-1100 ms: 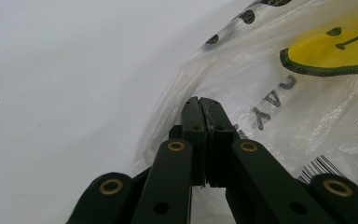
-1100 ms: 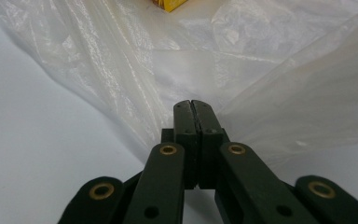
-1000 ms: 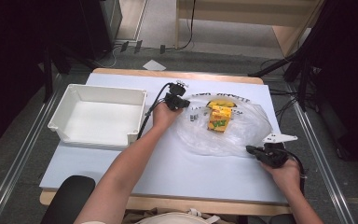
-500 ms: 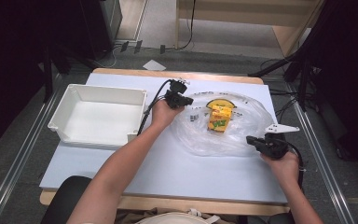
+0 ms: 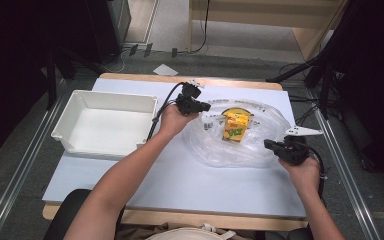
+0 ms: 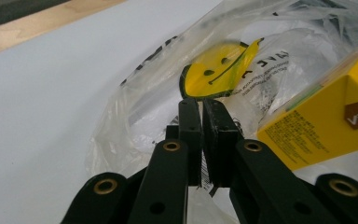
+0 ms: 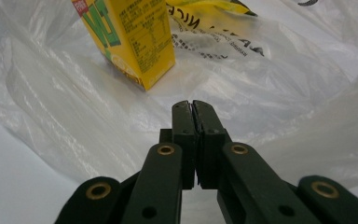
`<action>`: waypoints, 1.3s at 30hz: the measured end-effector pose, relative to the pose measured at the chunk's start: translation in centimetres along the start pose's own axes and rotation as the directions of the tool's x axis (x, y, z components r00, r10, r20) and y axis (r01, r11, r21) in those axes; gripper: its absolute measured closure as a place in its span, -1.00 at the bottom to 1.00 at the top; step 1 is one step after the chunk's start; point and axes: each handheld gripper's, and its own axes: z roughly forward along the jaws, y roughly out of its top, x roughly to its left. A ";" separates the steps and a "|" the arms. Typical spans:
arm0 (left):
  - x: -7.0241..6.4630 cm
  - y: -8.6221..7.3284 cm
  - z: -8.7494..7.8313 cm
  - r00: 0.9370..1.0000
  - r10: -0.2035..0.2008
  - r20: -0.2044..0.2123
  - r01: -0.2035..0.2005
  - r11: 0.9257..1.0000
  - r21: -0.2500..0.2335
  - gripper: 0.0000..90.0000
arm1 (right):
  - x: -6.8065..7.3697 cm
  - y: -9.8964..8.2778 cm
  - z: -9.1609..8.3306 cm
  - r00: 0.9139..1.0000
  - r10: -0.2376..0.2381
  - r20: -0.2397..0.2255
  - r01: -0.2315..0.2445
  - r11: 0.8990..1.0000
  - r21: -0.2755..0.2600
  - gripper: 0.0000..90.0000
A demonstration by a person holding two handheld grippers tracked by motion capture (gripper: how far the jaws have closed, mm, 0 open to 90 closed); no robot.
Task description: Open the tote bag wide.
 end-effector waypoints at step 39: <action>-5.0 0.3 -3.5 0.949 0.230 0.215 -0.233 0.972 -0.010 -0.02 | 6.0 0.1 -2.0 0.994 -0.005 -0.106 0.003 1.000 -0.018 0.31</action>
